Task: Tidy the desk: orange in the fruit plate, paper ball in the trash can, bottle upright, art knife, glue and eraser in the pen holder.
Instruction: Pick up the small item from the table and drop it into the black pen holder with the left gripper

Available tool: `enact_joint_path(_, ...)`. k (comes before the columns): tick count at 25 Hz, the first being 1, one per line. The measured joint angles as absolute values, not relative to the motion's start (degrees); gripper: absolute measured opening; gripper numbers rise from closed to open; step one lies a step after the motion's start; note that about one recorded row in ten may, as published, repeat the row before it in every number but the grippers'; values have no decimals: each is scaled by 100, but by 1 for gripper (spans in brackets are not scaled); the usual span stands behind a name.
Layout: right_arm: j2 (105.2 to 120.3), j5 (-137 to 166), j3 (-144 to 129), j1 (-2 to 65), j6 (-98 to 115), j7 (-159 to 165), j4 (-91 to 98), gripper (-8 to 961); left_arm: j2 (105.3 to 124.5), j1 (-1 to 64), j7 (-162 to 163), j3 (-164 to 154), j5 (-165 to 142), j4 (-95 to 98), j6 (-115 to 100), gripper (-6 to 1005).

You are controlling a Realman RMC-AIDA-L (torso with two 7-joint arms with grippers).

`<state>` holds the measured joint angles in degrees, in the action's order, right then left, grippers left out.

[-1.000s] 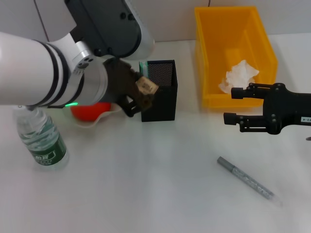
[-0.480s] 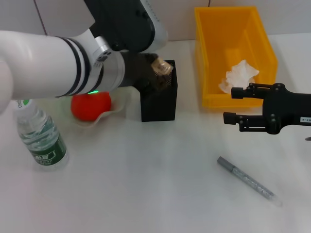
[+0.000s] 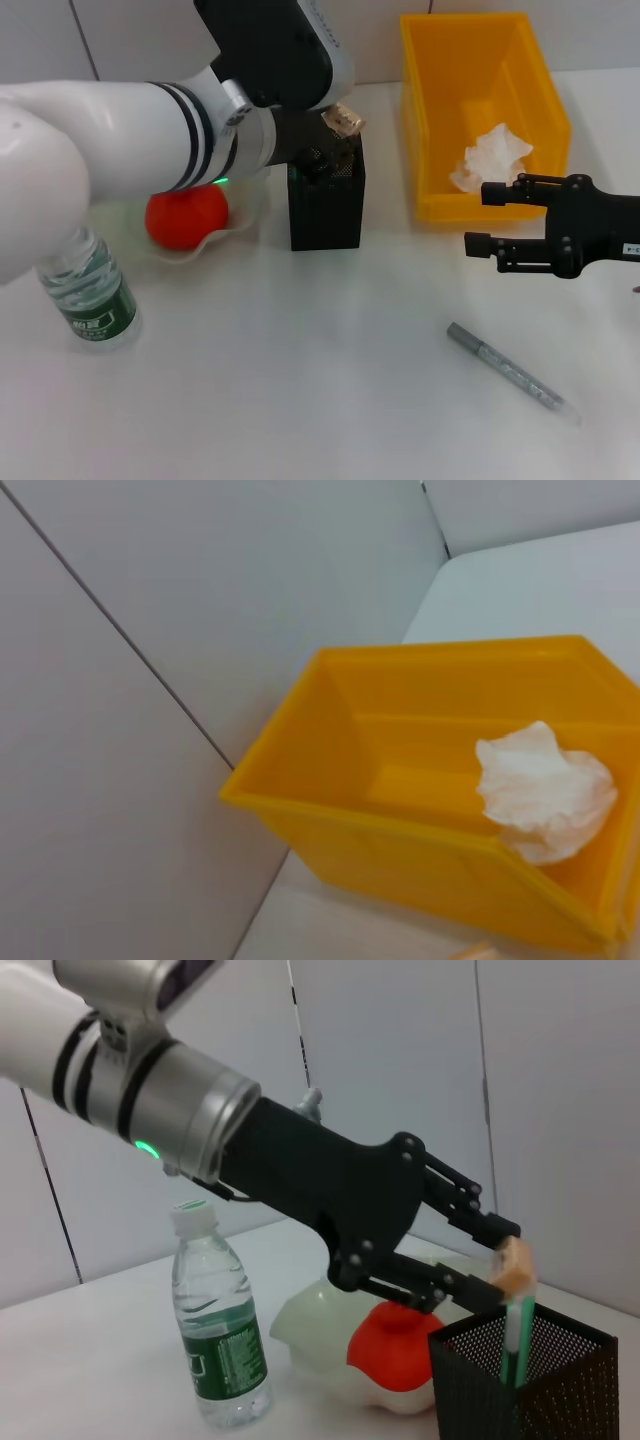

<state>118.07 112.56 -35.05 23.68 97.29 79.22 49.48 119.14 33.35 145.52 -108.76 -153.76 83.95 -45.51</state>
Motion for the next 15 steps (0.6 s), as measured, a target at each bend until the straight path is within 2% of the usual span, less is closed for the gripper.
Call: enact_joint_path(15, 11795, 11256, -3445, 2354, 9730, 7941, 4948, 757, 11918, 3577, 14553, -10935, -15296, 7330, -3669, 441)
